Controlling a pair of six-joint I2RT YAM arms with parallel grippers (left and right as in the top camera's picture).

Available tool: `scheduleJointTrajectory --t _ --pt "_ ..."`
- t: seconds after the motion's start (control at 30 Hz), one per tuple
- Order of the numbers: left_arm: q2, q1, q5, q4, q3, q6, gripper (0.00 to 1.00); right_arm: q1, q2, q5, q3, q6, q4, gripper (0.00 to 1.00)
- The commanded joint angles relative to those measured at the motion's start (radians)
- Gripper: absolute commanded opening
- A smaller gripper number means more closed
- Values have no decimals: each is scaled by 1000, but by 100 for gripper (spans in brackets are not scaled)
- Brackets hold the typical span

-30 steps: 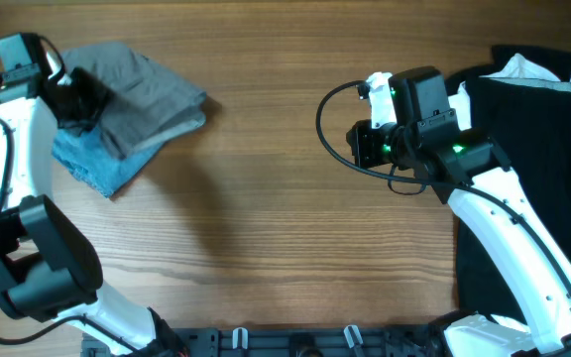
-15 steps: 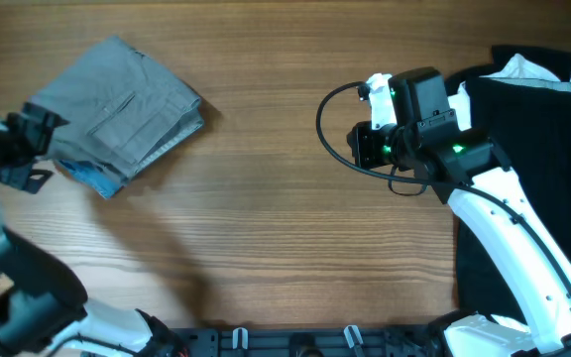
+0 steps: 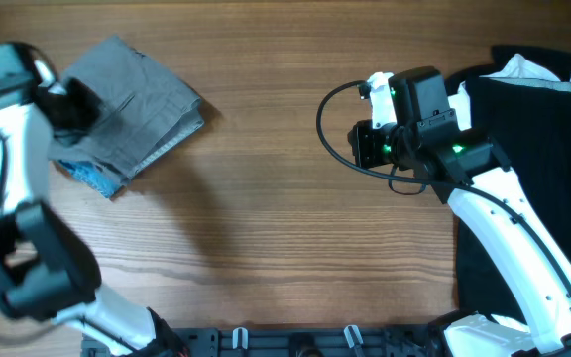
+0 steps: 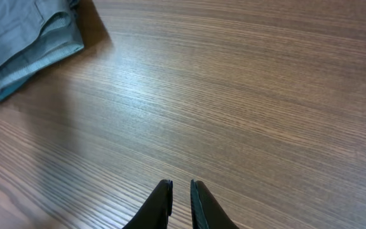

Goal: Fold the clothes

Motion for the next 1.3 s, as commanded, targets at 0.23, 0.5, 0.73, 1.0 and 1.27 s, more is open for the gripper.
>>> scheduleJointTrajectory --t 0.23,0.5,0.73,1.0,1.27 --pt "37 24 92 -146 16 188 31 0 -25 23 38 22 22 14" --pt "-317 -151 175 -301 126 523 39 0 -223 166 217 21 -27 26" --pt "-603 -410 2 -405 126 520 100 0 -417 164 228 25 -69 100" --pt "-682 -512 -57 -527 126 520 100 0 -485 163 228 25 -114 100" --pt "-679 -512 -57 -524 126 520 100 0 -468 42 227 26 -182 100"
